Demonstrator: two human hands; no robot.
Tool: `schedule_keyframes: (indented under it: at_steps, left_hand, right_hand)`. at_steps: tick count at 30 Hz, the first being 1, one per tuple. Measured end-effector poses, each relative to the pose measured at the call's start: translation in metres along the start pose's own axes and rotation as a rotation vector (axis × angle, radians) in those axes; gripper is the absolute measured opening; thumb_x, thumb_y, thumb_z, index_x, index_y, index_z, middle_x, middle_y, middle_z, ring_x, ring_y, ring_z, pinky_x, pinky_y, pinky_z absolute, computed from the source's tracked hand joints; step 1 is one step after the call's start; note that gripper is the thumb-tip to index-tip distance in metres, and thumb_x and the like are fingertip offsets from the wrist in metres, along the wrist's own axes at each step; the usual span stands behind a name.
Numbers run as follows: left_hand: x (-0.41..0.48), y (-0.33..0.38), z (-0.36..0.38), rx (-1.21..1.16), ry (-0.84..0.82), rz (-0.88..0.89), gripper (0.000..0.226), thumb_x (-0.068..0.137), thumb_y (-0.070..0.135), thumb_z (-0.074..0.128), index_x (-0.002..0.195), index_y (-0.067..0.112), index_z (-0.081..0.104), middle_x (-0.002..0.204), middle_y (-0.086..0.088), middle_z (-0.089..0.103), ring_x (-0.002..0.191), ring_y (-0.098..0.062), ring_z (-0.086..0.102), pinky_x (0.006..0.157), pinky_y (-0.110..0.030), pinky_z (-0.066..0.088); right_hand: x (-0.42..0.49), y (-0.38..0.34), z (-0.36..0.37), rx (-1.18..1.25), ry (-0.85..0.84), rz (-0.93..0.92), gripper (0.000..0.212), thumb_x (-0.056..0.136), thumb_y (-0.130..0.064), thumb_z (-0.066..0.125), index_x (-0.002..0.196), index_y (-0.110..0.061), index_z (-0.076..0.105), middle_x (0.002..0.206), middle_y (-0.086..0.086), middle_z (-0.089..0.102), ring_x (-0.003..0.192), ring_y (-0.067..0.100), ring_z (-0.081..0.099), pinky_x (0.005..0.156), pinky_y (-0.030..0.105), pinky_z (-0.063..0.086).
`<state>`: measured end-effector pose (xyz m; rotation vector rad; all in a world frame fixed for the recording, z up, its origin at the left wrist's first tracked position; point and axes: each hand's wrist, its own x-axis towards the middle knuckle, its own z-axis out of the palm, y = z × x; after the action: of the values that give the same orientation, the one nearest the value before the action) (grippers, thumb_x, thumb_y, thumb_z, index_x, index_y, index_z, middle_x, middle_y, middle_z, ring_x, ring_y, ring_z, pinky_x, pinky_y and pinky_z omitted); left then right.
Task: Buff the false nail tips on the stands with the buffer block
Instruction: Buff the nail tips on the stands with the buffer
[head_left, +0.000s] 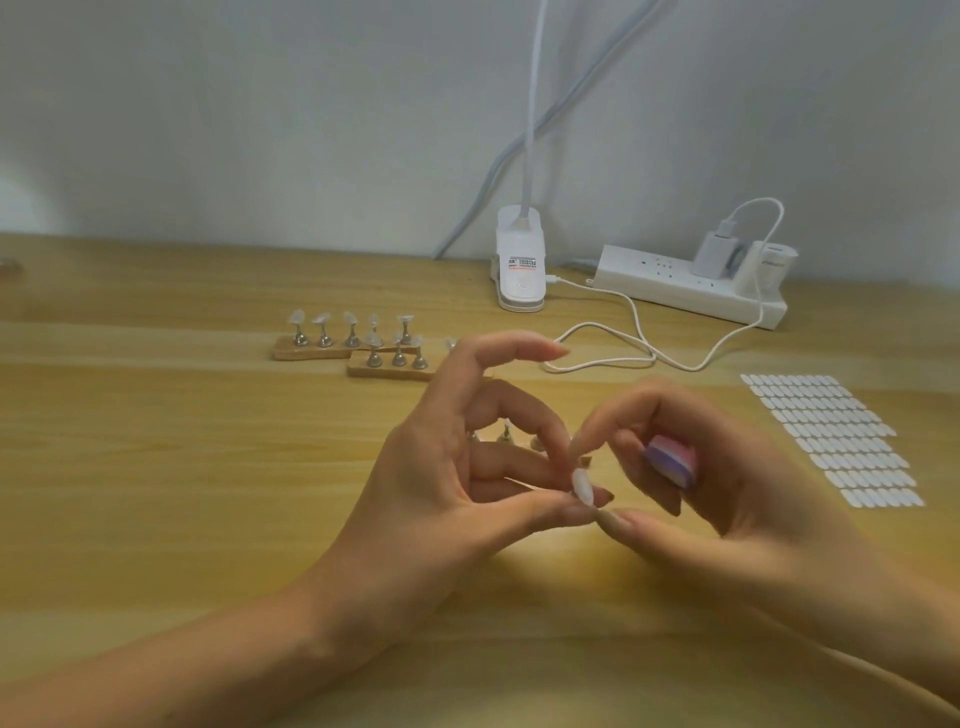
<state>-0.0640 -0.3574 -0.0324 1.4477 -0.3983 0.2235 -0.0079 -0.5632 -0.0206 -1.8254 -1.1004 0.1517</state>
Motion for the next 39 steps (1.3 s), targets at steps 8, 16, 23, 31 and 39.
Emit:
schedule_keyframes:
  at_steps: [8,16,23,31,39]
  left_hand:
    - [0.001,0.000,-0.001,-0.046,-0.053,-0.017,0.082,0.067,0.000,0.083,0.131,0.037,0.050,0.092,-0.004,0.065,0.076,-0.026,0.075,0.072,-0.030,0.060]
    - [0.000,-0.004,-0.003,0.029,-0.003,0.049,0.078,0.063,0.009,0.087,0.127,0.038,0.053,0.090,0.000,0.065,0.081,-0.025,0.074,0.070,-0.032,0.061]
    - [0.007,0.013,-0.013,0.389,0.218,0.230,0.063,0.074,0.040,0.077,0.129,0.040,0.047,0.114,0.015,0.061,0.094,-0.009,0.058,0.069,-0.014,0.046]
    - [0.028,0.012,-0.054,1.001,-0.166,-0.036,0.094,0.060,0.055,0.080,0.132,0.063,0.020,0.110,0.029,0.051,0.106,0.005,0.050,0.090,-0.024,0.043]
    - [0.029,-0.002,-0.071,0.945,-0.166,-0.074,0.078,0.070,0.042,0.077,0.130,0.058,0.029,0.099,0.027,0.062,0.095,0.004,0.059,0.073,-0.004,0.040]
  right_hand:
    - [0.015,-0.014,-0.013,0.021,-0.082,-0.001,0.017,0.080,-0.039,0.078,0.094,-0.029,0.078,0.087,-0.003,0.062,0.080,0.019,0.059,0.063,0.038,0.048]
    - [0.024,-0.009,-0.008,0.005,-0.047,-0.080,0.004,0.084,-0.022,0.076,0.086,-0.019,0.075,0.086,-0.005,0.064,0.078,0.020,0.058,0.057,0.024,0.044]
    - [0.044,0.014,-0.022,-0.188,0.085,0.109,0.014,0.078,-0.038,0.076,0.080,-0.023,0.075,0.089,-0.009,0.066,0.079,0.010,0.060,0.062,0.013,0.042]
    - [0.049,0.030,-0.015,-0.184,0.070,0.219,0.010,0.077,-0.018,0.083,0.079,-0.025,0.076,0.089,-0.004,0.067,0.089,0.008,0.064,0.078,0.009,0.045]
    - [0.027,0.023,-0.026,-0.263,0.115,0.246,0.029,0.085,-0.025,0.074,0.103,-0.041,0.059,0.094,-0.019,0.061,0.079,0.000,0.057,0.071,0.005,0.041]
